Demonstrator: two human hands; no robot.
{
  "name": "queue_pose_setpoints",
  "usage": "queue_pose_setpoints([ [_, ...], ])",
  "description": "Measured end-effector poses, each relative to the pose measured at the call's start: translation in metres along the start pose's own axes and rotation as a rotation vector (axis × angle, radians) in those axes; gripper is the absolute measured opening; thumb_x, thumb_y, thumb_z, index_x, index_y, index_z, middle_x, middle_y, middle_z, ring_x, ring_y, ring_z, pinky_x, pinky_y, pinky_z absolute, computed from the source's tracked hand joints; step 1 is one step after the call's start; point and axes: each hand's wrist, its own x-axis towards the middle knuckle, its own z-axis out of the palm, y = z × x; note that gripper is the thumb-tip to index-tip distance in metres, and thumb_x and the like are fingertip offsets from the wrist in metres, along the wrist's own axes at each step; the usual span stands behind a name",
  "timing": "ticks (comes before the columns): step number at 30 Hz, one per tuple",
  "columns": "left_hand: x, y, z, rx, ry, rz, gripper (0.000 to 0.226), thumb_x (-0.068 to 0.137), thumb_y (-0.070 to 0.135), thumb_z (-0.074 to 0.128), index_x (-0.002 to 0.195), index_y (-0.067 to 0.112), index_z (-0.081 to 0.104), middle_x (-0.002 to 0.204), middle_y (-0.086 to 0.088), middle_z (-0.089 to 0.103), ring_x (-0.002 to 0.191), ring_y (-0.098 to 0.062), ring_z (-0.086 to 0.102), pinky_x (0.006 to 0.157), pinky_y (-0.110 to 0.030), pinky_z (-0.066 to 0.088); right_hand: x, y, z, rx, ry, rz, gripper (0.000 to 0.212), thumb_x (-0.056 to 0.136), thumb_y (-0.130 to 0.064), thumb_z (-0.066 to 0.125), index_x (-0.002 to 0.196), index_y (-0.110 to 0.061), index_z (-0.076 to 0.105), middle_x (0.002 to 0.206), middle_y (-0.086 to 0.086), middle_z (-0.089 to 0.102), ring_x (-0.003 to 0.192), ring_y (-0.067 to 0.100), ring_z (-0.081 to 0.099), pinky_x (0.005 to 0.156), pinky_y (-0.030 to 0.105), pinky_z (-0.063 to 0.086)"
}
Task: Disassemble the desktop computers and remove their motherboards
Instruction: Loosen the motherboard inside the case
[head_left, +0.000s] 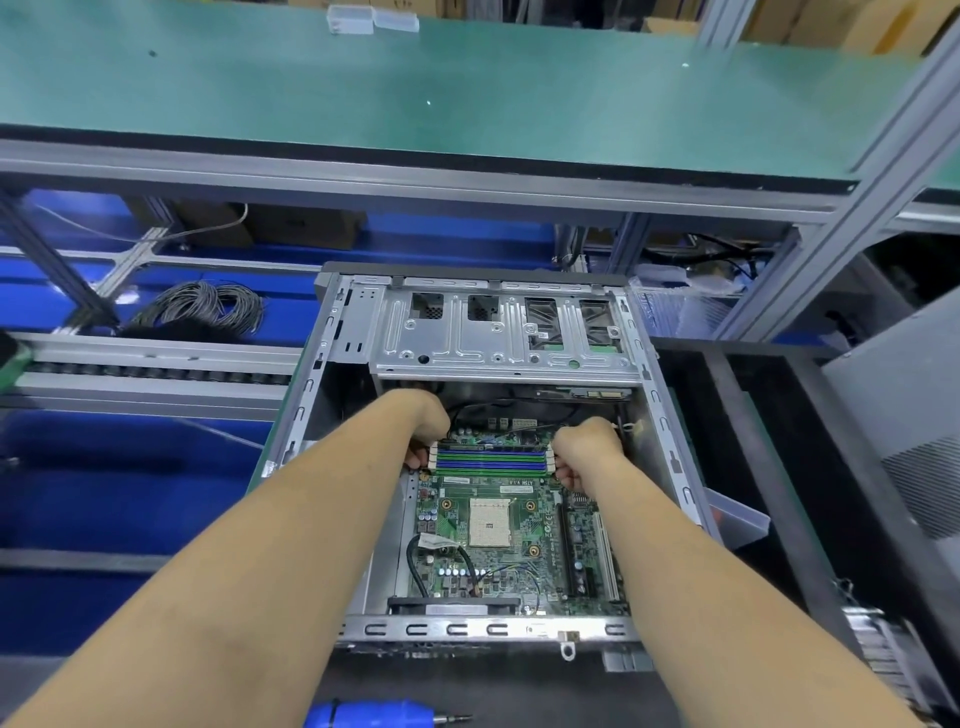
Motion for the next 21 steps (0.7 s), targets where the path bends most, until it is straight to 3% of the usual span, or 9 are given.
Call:
queue_pose_setpoints([
  [9, 0.009, -0.001, 0.000, -0.029, -0.001, -0.013, 0.041, 0.102, 0.006, 0.031, 0.136, -0.011, 0.046, 0.075, -0.011, 0.067, 0.035, -0.013, 0.056, 0.041, -0.023, 0.047, -0.002, -0.002, -0.001, -0.043, -0.009, 0.011, 0.022, 0.093, -0.006, 0.043, 0.079, 0.003, 0.056, 0.060, 0.015, 0.056, 0.046, 0.023, 0.048, 0.049, 0.029, 0.042],
  [14, 0.009, 0.000, 0.001, -0.036, -0.005, -0.013, 0.042, 0.102, 0.004, 0.029, 0.137, -0.012, 0.046, 0.058, -0.012, 0.066, 0.038, -0.017, 0.059, 0.044, -0.026, 0.049, -0.001, -0.002, 0.000, -0.033, -0.019, 0.005, 0.019, 0.095, -0.009, 0.043, 0.087, 0.004, 0.055, 0.059, 0.014, 0.054, 0.045, 0.022, 0.047, 0.049, 0.028, 0.041],
  [21, 0.014, -0.001, 0.001, -0.079, 0.027, 0.007, 0.040, 0.103, 0.007, 0.028, 0.138, -0.009, 0.042, 0.086, -0.013, 0.064, 0.046, -0.017, 0.057, 0.053, -0.028, 0.052, -0.004, -0.003, 0.001, -0.065, -0.011, -0.008, 0.019, 0.094, -0.009, 0.043, 0.098, 0.004, 0.056, 0.055, 0.012, 0.053, 0.039, 0.019, 0.045, 0.047, 0.027, 0.040],
])
